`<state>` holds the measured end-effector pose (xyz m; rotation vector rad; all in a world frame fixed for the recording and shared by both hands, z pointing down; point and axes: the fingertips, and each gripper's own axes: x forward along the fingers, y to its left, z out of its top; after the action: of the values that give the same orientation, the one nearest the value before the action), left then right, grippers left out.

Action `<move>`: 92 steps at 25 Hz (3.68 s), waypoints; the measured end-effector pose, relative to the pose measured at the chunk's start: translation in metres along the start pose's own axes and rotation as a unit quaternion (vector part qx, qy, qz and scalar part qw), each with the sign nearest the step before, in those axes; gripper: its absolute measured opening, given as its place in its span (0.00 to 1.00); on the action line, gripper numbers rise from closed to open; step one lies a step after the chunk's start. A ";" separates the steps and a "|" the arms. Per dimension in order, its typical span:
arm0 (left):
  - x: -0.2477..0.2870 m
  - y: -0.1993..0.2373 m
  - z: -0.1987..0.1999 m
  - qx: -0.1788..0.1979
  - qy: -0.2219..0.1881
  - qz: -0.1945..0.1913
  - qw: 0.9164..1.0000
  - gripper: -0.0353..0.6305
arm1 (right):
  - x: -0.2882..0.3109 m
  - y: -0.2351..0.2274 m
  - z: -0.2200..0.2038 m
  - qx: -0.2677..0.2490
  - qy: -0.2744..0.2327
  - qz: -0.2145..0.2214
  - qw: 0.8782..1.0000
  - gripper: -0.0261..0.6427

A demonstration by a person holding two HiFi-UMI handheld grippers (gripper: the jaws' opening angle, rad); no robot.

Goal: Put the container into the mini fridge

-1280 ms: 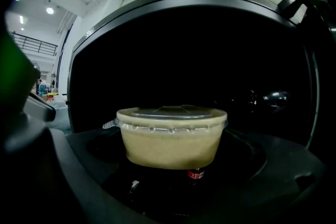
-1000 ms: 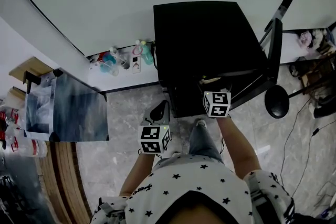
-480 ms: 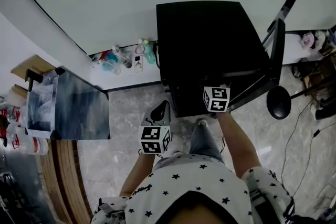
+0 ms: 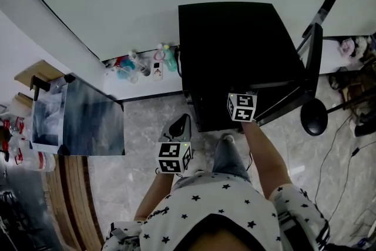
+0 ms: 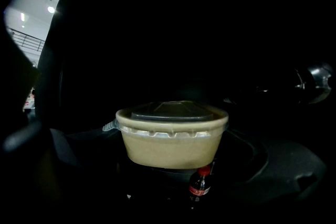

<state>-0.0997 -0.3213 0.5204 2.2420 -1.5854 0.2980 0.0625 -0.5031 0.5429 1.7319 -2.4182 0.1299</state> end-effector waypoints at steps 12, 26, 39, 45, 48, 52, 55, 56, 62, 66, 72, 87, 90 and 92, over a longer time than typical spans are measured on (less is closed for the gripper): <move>-0.009 0.000 -0.001 0.000 0.001 0.000 1.000 0.07 | -0.002 0.001 0.003 0.009 -0.007 -0.004 1.000 0.82; -0.034 -0.004 -0.004 0.004 -0.008 -0.008 1.000 0.07 | -0.033 0.008 -0.005 0.014 0.013 -0.007 1.000 0.84; -0.062 -0.025 -0.013 0.018 -0.012 -0.051 0.998 0.07 | -0.115 0.037 0.011 0.032 -0.015 0.001 0.999 0.83; -0.080 -0.036 -0.019 0.023 -0.015 -0.072 0.997 0.07 | -0.161 0.068 0.027 0.033 -0.032 0.033 0.998 0.83; -0.088 -0.042 -0.024 0.028 -0.016 -0.084 0.996 0.07 | -0.184 0.084 0.032 0.015 -0.038 0.040 0.998 0.82; -0.097 -0.052 -0.026 0.032 -0.020 -0.098 0.994 0.07 | -0.214 0.097 0.037 0.002 -0.045 0.031 0.998 0.72; -0.103 -0.058 -0.028 0.034 -0.024 -0.107 0.993 0.07 | -0.235 0.102 0.038 0.002 -0.048 0.014 0.999 0.59; -0.105 -0.060 -0.029 0.035 -0.024 -0.110 0.993 0.07 | -0.242 0.102 0.038 0.002 -0.048 0.008 0.999 0.52; -0.116 -0.071 -0.036 0.039 -0.026 -0.127 0.991 0.07 | -0.276 0.106 0.034 0.004 -0.049 -0.015 0.999 0.25; -0.121 -0.077 -0.039 0.042 -0.027 -0.134 0.990 0.07 | -0.295 0.108 0.030 0.008 -0.046 -0.022 0.999 0.07; -0.126 -0.081 -0.038 0.045 -0.031 -0.137 0.989 0.07 | -0.313 0.112 0.027 0.019 -0.047 -0.019 0.999 0.03; -0.125 -0.079 -0.040 0.045 -0.027 -0.134 0.990 0.07 | -0.315 0.110 0.026 0.029 -0.043 -0.015 0.999 0.03; -0.125 -0.078 -0.040 0.043 -0.026 -0.133 0.990 0.07 | -0.313 0.112 0.026 0.029 -0.042 -0.010 0.999 0.03; -0.125 -0.077 -0.041 0.042 -0.025 -0.134 0.990 0.07 | -0.313 0.113 0.027 0.029 -0.042 -0.008 0.999 0.03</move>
<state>-0.0683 -0.1739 0.4963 2.5095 -1.2952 0.2406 0.0513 -0.1797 0.4622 1.8156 -2.4833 0.1294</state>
